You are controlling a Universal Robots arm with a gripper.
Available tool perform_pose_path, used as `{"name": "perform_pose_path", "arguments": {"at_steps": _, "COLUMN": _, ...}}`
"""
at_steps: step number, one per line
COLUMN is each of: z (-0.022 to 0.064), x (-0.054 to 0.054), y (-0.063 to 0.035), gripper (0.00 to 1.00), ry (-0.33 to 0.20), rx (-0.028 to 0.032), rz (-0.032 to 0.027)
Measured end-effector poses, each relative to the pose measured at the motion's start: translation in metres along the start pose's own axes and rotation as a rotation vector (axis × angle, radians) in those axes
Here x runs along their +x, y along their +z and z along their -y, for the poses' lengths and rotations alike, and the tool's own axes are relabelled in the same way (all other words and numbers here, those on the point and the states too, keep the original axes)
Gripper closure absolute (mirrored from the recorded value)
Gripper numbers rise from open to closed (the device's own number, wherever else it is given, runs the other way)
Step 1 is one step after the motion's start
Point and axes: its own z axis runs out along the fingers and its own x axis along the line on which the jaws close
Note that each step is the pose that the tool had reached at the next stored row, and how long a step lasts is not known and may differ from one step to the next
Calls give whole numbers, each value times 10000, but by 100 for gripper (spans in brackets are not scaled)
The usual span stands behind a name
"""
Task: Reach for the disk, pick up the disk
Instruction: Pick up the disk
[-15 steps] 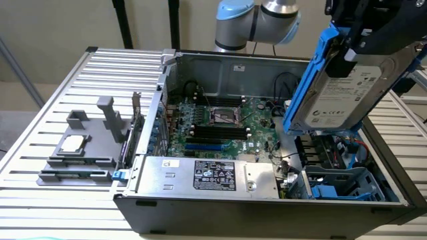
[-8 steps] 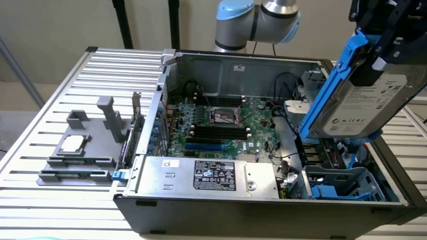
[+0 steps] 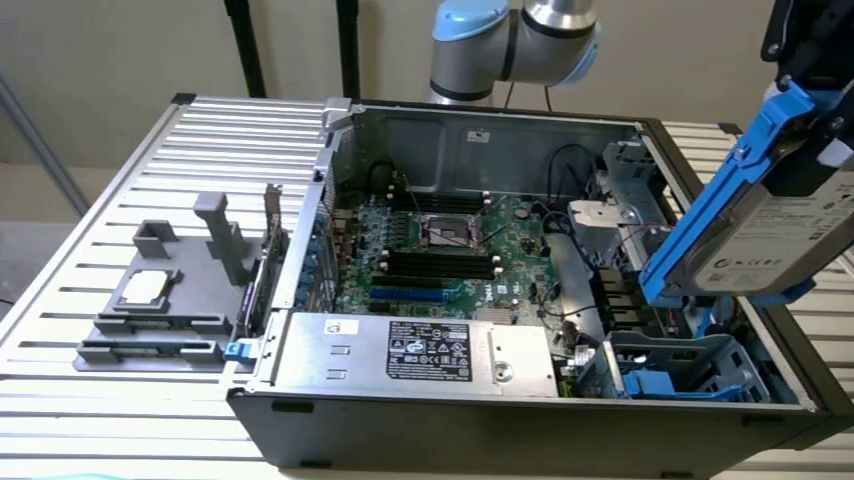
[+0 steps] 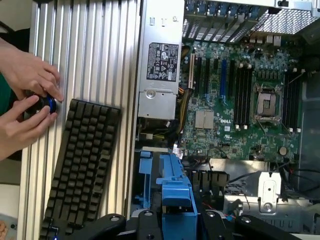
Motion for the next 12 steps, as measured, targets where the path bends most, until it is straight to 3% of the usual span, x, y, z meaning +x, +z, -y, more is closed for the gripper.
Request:
{"name": "perform_pose_path", "arguments": {"at_steps": 3, "z": 90, "x": 41, "y": 21, "gripper": 67, "ry": -1, "rx": 8, "rz": 9}}
{"name": "perform_pose_path", "arguments": {"at_steps": 5, "z": 119, "x": 64, "y": 41, "gripper": 67, "ry": -2, "rx": 13, "rz": 46}}
{"name": "perform_pose_path", "arguments": {"at_steps": 9, "z": 120, "x": 71, "y": 73, "gripper": 67, "ry": 86, "rx": 28, "rz": 283}}
{"name": "perform_pose_path", "arguments": {"at_steps": 12, "z": 122, "x": 70, "y": 83, "gripper": 67, "ry": 475, "rx": 51, "rz": 321}}
